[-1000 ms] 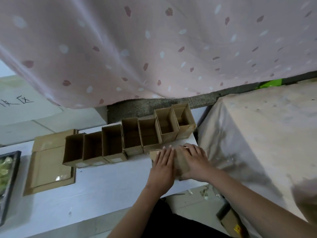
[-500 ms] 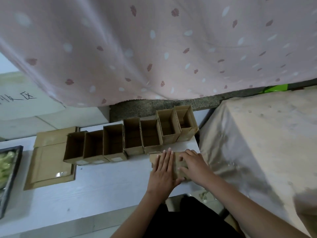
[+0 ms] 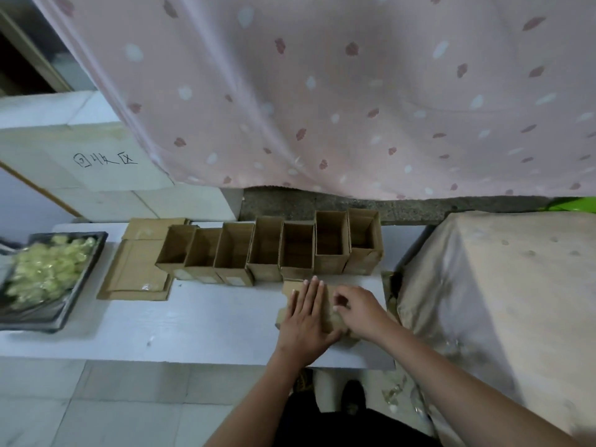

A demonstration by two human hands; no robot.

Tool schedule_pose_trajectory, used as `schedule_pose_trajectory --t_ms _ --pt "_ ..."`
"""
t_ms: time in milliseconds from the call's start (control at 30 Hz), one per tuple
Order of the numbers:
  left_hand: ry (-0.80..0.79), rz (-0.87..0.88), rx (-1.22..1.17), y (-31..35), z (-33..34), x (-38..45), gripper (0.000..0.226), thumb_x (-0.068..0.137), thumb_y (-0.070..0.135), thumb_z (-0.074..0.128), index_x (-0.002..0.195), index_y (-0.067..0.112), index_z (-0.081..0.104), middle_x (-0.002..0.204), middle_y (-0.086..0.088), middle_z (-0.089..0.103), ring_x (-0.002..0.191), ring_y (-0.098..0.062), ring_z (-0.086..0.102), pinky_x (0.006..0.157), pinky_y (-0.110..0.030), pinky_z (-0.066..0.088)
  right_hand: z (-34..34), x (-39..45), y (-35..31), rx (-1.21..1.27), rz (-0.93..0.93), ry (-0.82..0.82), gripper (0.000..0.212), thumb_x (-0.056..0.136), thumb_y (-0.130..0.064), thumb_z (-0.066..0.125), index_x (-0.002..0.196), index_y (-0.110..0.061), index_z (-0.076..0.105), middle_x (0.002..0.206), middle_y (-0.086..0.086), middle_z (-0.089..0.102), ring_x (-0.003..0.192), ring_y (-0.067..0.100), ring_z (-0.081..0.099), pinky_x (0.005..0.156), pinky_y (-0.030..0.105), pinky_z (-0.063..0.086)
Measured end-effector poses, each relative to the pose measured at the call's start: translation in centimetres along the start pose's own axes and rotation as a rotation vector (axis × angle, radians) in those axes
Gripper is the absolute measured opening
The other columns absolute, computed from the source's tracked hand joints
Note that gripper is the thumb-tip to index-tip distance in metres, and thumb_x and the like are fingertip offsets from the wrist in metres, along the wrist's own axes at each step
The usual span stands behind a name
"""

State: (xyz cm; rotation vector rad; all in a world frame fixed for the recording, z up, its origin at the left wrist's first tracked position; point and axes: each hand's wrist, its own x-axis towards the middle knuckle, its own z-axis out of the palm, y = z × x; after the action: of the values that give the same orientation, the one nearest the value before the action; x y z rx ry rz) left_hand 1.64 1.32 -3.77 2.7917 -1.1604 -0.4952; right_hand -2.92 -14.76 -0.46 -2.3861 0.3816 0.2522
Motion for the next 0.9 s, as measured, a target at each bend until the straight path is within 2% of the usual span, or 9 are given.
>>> schedule_pose_trajectory --t_ms 167,267,333,467,600,700,800,867,900 --pt "0.008 -0.083 -0.005 1.2 0.0 0.0 0.100 0.085 0.083 0.010 0.156 0.020 -0.022 0.162 0.002 -0.032 0.147 -0.016 -0.033 0.121 -0.039 -0.019 0.2 -0.1 0.0 0.064 -0.017 -0.036 0.023 0.088 -0.024 0.070 0.101 -0.038 0.056 0.083 -0.015 0.054 0.081 0.008 0.053 0.069 0.026 0.049" --pt "0.009 -0.113 -0.009 1.8 0.0 -0.3 0.101 0.086 0.083 0.012 0.157 0.019 -0.019 0.162 0.001 -0.031 0.148 -0.017 -0.032 0.120 -0.037 -0.021 -0.2 -0.3 -0.2 0.069 -0.010 -0.055 0.013 0.089 -0.025 0.070 0.085 -0.035 0.062 0.084 -0.017 0.055 0.088 0.009 0.055 0.078 0.029 0.051" --pt "0.010 -0.124 -0.002 1.8 0.0 -0.2 0.104 0.084 0.085 0.010 0.157 0.018 -0.020 0.162 0.001 -0.031 0.148 -0.016 -0.032 0.121 -0.038 -0.019 -0.4 -0.5 -0.2 0.132 0.026 -0.048 0.021 0.092 -0.023 0.068 0.077 -0.035 0.060 0.084 -0.014 0.057 0.083 0.007 0.057 0.071 0.025 0.053" --pt "0.006 -0.122 0.015 1.7 0.3 -0.2 0.104 0.085 0.086 0.016 0.156 0.021 -0.023 0.161 0.000 -0.033 0.148 -0.018 -0.032 0.122 -0.040 -0.017 -1.2 -0.6 0.2 0.249 0.152 0.022 0.014 0.096 -0.027 0.061 0.083 -0.024 0.056 0.088 -0.004 0.054 0.084 0.016 0.057 0.066 0.023 0.045" --pt "0.004 -0.118 0.058 2.0 0.4 -0.2 0.097 0.085 0.086 0.007 0.154 0.026 -0.028 0.160 -0.004 -0.035 0.147 -0.024 -0.033 0.121 -0.043 -0.018 -2.2 -1.6 1.1 0.392 0.251 0.159 0.033 0.090 -0.047 0.066 0.088 -0.015 0.056 0.082 0.001 0.057 0.075 0.017 0.056 0.063 0.027 0.042" --pt "-0.022 -0.106 0.057 2.1 0.1 -0.1 0.097 0.086 0.083 0.007 0.154 0.023 -0.028 0.159 -0.009 -0.036 0.147 -0.028 -0.034 0.120 -0.045 -0.020 -3.1 -2.4 2.1 0.309 0.270 0.253 0.016 0.091 -0.025 0.070 0.084 -0.016 0.059 0.083 -0.001 0.064 0.084 0.019 0.065 0.074 0.033 0.054" --pt "-0.041 -0.076 0.043 2.3 -0.4 0.6 0.097 0.092 0.078 0.014 0.154 0.014 -0.026 0.158 -0.010 -0.037 0.146 -0.028 -0.034 0.122 -0.046 -0.018 -3.6 -3.1 2.2 0.273 0.248 0.346 0.016 0.091 -0.015 0.069 0.079 -0.020 0.061 0.074 -0.002 0.067 0.074 0.015 0.068 0.073 0.039 0.059" --pt "-0.070 -0.042 0.022 2.6 -0.6 0.8 0.095 0.097 0.072 0.018 0.153 0.008 -0.026 0.158 -0.010 -0.036 0.146 -0.027 -0.034 0.123 -0.045 -0.015 -3.6 -3.7 2.1 0.216 0.206 0.355 0.011 0.091 -0.016 0.070 0.094 -0.026 0.067 0.071 -0.003 0.068 0.071 0.014 0.067 0.070 0.035 0.058" --pt "-0.077 -0.022 0.011 2.7 -0.6 0.9 0.093 0.099 0.068 0.019 0.153 0.007 -0.026 0.159 -0.009 -0.036 0.147 -0.026 -0.033 0.123 -0.044 -0.016 -3.4 -3.9 2.0 0.189 0.195 0.350 0.021 0.091 -0.015 0.070 0.108 -0.027 0.070 0.070 -0.002 0.068 0.069 0.014 0.066 0.071 0.034 0.058"
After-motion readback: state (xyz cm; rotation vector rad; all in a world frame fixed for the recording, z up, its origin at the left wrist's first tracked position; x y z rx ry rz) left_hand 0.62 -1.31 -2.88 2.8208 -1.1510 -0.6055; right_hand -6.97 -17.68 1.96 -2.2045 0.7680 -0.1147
